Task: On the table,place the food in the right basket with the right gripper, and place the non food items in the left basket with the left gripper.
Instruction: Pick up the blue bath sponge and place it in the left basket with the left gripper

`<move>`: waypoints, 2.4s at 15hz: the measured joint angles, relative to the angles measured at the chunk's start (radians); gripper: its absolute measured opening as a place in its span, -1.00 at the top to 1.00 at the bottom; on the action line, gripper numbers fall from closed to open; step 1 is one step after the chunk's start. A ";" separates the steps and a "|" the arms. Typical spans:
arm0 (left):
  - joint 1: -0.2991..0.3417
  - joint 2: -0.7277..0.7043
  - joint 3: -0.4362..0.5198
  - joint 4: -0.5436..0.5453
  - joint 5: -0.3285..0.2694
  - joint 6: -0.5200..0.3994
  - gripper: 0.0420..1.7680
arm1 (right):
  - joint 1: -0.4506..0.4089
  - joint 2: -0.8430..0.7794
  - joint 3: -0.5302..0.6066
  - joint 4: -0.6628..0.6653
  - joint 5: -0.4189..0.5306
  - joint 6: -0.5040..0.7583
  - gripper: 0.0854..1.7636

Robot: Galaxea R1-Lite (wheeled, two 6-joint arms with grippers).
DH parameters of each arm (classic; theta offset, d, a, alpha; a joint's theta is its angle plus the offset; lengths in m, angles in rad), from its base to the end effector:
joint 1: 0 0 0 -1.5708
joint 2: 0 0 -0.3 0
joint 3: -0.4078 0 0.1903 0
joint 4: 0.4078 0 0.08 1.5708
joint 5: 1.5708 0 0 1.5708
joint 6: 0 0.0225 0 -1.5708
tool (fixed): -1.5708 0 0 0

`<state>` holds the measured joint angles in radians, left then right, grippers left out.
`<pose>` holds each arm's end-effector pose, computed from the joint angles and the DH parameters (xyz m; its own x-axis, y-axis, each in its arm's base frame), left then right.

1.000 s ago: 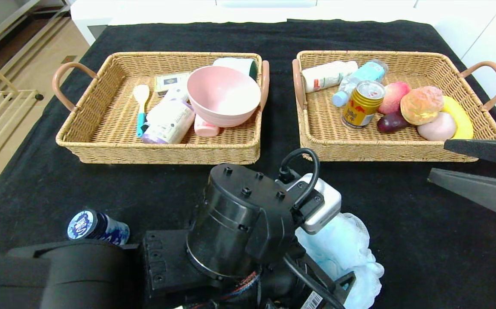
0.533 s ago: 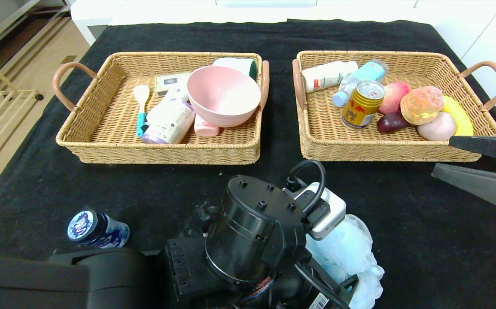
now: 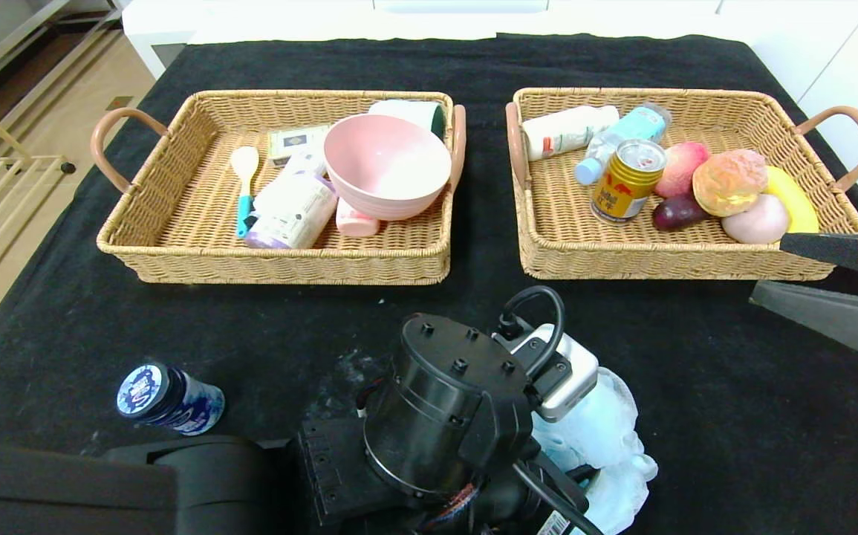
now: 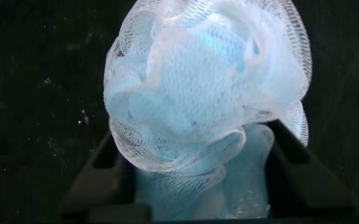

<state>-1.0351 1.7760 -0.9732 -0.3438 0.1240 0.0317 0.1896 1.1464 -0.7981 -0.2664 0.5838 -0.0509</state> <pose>0.1701 -0.2811 0.1751 0.5604 -0.7019 -0.4397 0.8035 0.5895 0.0832 0.1596 0.0433 0.2766 0.7128 0.6980 -0.0683 -0.6999 0.7142 -0.0057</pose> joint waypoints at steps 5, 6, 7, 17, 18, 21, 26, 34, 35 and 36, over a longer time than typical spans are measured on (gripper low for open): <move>0.002 0.000 0.001 -0.004 0.000 -0.001 0.46 | 0.000 0.001 0.002 0.000 0.000 -0.001 -0.94; 0.002 0.000 0.001 -0.004 0.000 -0.001 0.47 | 0.000 0.001 0.002 0.000 0.000 0.000 -0.94; 0.003 0.000 0.002 -0.003 0.000 -0.001 0.48 | 0.000 0.001 0.002 0.000 0.000 0.000 -0.94; 0.003 -0.012 -0.001 0.000 0.000 0.002 0.57 | 0.005 0.000 0.008 0.001 0.000 0.000 -0.94; 0.003 -0.021 -0.003 0.001 0.001 0.002 0.59 | 0.007 -0.001 0.009 0.001 0.000 -0.001 -0.94; 0.004 -0.062 0.000 0.004 0.002 0.002 0.68 | 0.008 -0.001 0.010 0.001 0.000 -0.001 -0.94; 0.041 -0.164 -0.007 0.017 0.008 -0.008 0.74 | 0.010 0.006 0.011 0.001 -0.001 -0.001 -0.94; 0.204 -0.313 -0.005 0.015 0.013 -0.016 0.76 | 0.014 0.012 0.013 0.001 -0.002 -0.001 -0.94; 0.224 -0.330 -0.006 0.015 0.013 -0.016 0.77 | 0.014 0.012 0.013 0.001 -0.001 -0.001 -0.94; 0.241 -0.346 -0.011 0.016 0.013 -0.016 0.77 | 0.014 0.013 0.013 0.002 -0.001 -0.002 -0.94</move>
<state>-0.7943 1.4302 -0.9843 -0.3281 0.1366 0.0157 0.2034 1.1589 -0.7855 -0.2645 0.5830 -0.0528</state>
